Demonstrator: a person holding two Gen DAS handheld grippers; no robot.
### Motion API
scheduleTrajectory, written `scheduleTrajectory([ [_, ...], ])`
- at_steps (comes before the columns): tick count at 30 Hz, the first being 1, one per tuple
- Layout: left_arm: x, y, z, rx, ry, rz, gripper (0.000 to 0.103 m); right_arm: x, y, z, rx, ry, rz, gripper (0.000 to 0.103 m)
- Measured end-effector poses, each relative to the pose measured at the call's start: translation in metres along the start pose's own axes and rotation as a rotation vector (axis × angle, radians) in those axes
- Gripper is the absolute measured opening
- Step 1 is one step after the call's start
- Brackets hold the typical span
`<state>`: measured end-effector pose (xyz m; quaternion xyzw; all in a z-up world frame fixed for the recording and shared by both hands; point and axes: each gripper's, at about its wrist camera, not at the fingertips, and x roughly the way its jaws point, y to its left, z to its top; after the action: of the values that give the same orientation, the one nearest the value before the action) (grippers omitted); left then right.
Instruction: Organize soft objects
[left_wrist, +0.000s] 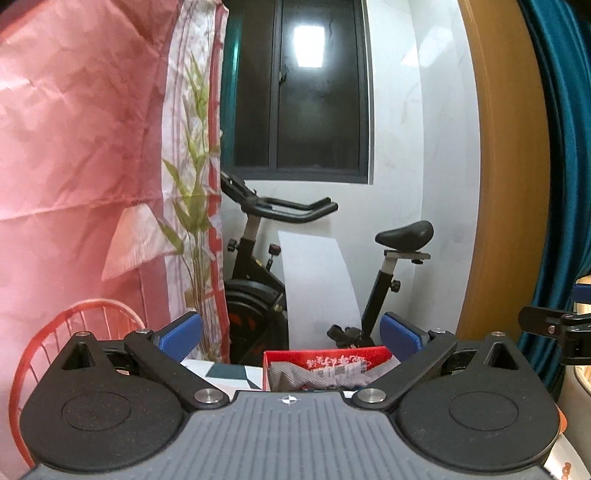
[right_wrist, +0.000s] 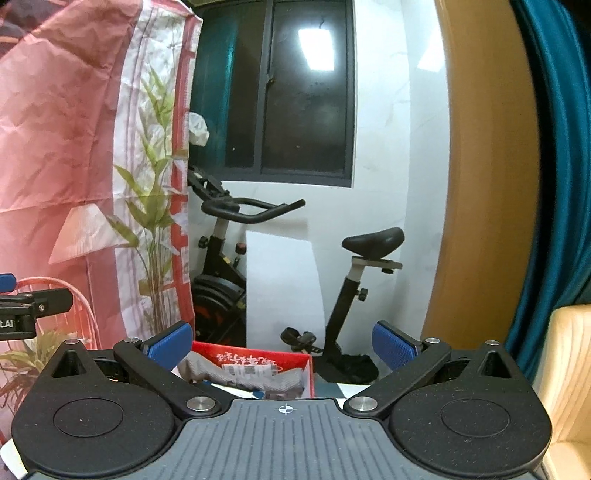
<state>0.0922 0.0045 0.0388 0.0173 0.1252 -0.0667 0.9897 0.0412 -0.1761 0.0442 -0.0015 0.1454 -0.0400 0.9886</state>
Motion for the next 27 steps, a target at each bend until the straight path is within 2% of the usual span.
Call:
scheduleTrajectory([
  [8, -0.003, -0.008, 0.001, -0.009, -0.015, -0.005, 0.103, -0.018, -0.014, -0.001, 0.031, -0.017, -0.024, 0.103],
  [27, -0.002, -0.007, -0.002, -0.014, -0.012, -0.008, 0.103, -0.011, -0.024, -0.007, 0.053, 0.001, -0.052, 0.103],
])
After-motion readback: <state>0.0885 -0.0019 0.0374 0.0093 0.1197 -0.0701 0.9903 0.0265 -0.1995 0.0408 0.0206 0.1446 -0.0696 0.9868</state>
